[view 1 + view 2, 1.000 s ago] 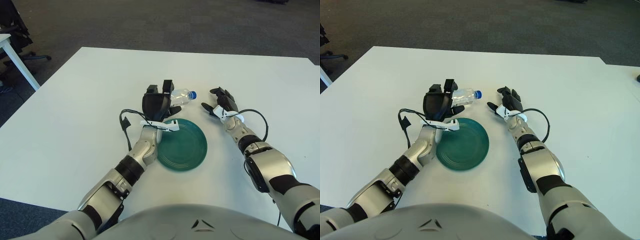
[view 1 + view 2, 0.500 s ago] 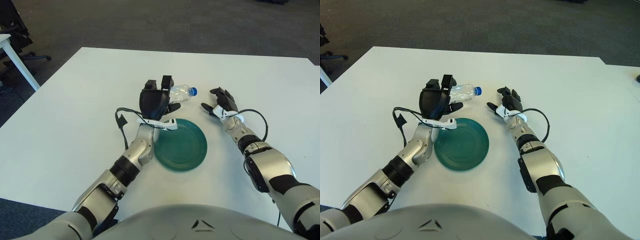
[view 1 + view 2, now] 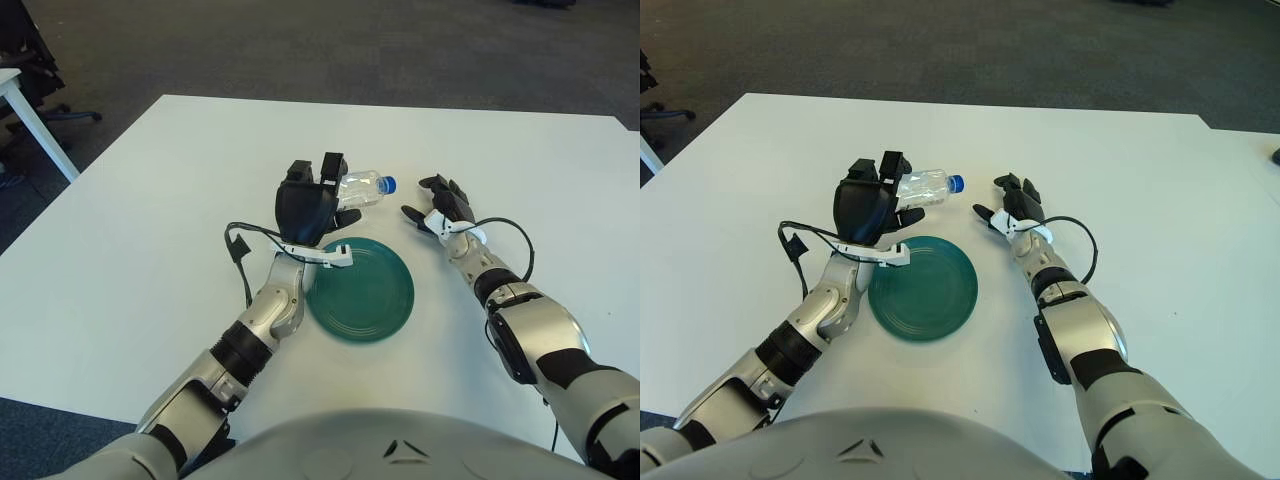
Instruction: Put the bottle into the plate.
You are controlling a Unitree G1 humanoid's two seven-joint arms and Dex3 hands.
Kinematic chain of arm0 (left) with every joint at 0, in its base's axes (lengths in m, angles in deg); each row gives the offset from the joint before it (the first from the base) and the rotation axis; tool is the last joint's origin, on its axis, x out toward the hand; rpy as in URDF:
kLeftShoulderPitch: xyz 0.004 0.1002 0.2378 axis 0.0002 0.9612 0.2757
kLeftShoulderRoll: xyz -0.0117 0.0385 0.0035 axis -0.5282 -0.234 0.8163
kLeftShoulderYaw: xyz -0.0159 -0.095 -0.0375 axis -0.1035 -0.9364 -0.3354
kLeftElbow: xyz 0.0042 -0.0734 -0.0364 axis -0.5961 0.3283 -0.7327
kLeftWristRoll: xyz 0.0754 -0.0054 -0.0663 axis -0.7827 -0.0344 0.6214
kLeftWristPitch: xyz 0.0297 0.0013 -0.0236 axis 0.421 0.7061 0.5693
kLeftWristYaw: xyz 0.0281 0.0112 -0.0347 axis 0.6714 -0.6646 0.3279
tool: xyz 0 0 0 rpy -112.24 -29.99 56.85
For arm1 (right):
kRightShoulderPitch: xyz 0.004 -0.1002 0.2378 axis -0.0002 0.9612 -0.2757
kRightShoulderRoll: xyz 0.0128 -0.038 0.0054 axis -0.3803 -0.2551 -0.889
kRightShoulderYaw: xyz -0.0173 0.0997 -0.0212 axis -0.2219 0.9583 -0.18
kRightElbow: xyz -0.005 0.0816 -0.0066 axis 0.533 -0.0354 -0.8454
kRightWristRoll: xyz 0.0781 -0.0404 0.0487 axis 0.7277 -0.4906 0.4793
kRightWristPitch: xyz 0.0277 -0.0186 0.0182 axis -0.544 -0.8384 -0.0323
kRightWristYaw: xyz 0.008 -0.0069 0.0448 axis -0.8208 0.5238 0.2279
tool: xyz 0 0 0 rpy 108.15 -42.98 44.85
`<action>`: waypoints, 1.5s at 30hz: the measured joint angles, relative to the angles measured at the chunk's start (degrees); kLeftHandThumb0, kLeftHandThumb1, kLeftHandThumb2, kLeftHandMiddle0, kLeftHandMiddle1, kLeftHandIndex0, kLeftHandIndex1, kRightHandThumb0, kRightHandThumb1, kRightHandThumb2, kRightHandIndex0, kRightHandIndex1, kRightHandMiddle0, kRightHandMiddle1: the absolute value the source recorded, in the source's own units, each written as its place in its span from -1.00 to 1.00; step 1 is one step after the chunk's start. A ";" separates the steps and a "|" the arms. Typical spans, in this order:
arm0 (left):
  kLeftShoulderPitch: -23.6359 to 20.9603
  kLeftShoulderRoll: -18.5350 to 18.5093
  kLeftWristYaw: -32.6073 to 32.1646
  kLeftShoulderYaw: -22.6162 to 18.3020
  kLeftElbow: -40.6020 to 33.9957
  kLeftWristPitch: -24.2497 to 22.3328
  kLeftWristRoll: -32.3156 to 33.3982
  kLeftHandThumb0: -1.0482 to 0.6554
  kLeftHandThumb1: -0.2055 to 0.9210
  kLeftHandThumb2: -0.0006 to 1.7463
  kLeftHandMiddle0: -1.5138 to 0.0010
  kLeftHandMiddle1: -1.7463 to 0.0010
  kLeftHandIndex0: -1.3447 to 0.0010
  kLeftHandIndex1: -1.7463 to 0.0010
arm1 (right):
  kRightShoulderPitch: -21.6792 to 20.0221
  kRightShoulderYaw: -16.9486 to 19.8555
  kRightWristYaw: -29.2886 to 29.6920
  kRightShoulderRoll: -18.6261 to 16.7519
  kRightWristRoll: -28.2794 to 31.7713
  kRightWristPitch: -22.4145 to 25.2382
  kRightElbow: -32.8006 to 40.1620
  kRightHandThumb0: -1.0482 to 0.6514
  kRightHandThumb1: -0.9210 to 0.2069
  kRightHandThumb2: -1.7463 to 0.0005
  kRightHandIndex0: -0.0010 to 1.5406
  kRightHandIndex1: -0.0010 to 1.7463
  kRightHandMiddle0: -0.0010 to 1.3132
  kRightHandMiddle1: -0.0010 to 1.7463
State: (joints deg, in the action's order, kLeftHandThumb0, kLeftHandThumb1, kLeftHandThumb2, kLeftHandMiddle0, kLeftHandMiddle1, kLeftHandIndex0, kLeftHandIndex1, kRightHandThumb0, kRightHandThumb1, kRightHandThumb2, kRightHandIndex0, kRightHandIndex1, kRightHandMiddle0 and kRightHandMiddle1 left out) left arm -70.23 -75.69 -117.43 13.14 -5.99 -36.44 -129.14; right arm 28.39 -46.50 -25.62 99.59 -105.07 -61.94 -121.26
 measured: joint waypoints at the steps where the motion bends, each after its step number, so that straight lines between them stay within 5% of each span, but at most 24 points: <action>1: 0.70 -0.18 0.03 0.08 -0.78 0.27 -0.46 -0.23 0.55 -0.01 -0.16 -1.00 0.47 -1.00 | 0.00 0.02 0.00 -0.01 0.00 0.09 0.00 -0.67 -1.00 0.47 -0.20 -0.92 -1.00 -0.01; 27: 13.68 -2.37 3.96 0.08 -9.98 3.47 -4.65 -0.24 0.42 0.10 -0.21 -1.00 0.40 -1.00 | -0.04 0.12 -0.05 -0.11 0.00 0.72 0.00 -0.66 -1.00 0.47 -0.20 -0.92 -1.00 0.00; 45: 17.11 -2.13 3.74 -0.16 -9.52 5.02 -5.32 -0.24 0.43 0.09 -0.23 -1.00 0.41 -1.00 | -0.04 0.12 -0.06 -0.07 -0.01 0.72 0.00 -0.67 -1.00 0.47 -0.19 -0.91 -1.00 0.02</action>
State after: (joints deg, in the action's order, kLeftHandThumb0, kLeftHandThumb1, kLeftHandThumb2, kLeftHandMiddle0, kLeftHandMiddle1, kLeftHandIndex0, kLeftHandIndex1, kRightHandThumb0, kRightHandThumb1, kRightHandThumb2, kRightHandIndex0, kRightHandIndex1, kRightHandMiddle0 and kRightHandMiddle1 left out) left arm -53.12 -77.82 -113.69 12.98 -15.51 -31.42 -134.46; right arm 28.35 -46.39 -25.68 99.52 -105.07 -61.22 -121.27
